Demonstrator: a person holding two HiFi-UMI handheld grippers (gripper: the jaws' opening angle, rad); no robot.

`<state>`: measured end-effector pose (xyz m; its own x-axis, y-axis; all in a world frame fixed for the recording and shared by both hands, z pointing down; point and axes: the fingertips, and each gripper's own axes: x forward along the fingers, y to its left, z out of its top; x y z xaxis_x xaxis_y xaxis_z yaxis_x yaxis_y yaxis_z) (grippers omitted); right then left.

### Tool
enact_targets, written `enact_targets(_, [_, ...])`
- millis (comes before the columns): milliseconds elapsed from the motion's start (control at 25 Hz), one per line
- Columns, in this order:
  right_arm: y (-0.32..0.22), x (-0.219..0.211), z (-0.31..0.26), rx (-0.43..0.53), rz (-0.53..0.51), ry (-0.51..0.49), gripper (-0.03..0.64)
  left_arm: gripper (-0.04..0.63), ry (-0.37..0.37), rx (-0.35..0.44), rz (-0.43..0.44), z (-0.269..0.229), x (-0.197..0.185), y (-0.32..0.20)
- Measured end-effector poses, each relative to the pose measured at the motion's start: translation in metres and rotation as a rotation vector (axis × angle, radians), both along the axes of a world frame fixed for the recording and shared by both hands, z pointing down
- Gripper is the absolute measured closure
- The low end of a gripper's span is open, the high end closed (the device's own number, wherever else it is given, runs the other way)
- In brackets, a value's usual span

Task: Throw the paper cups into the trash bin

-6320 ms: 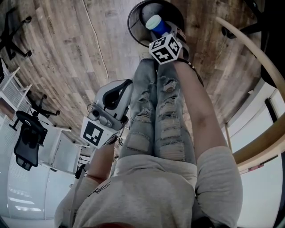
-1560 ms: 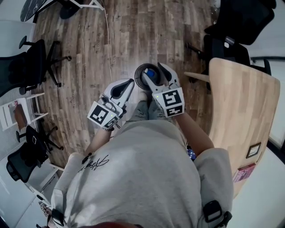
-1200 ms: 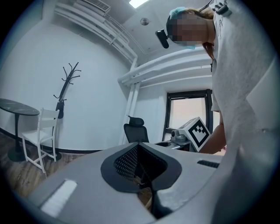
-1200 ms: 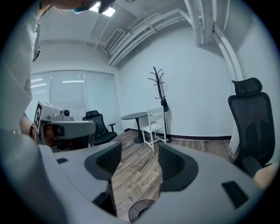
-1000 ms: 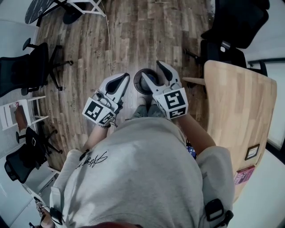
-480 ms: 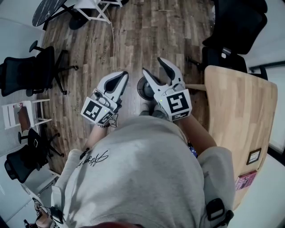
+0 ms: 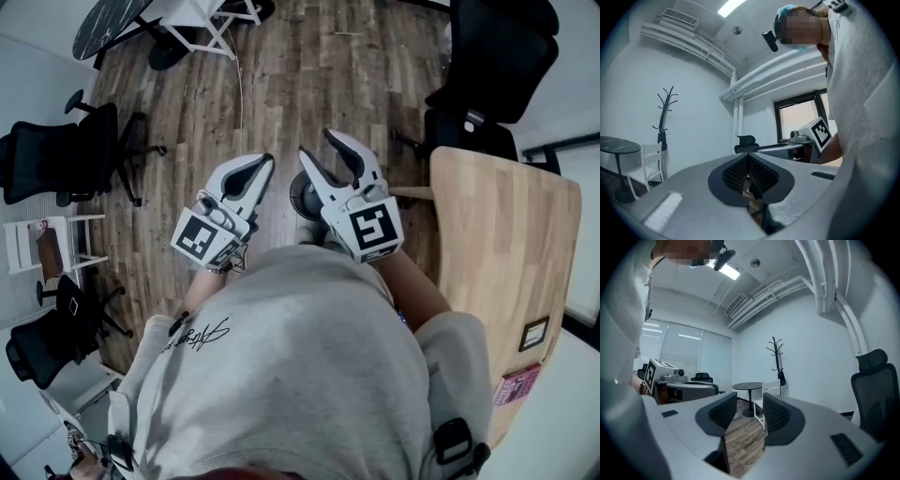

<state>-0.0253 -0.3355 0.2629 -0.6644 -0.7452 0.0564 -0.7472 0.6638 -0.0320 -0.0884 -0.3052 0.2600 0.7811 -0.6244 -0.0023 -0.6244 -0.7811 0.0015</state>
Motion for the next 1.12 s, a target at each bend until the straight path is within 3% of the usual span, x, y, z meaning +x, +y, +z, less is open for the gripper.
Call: enact_targets(1120, [0.015,-0.004,0.005,-0.028,-0.005,0.007,0.552,0.592,0.034,0.012,0.051,-0.015,0.010,0.014])
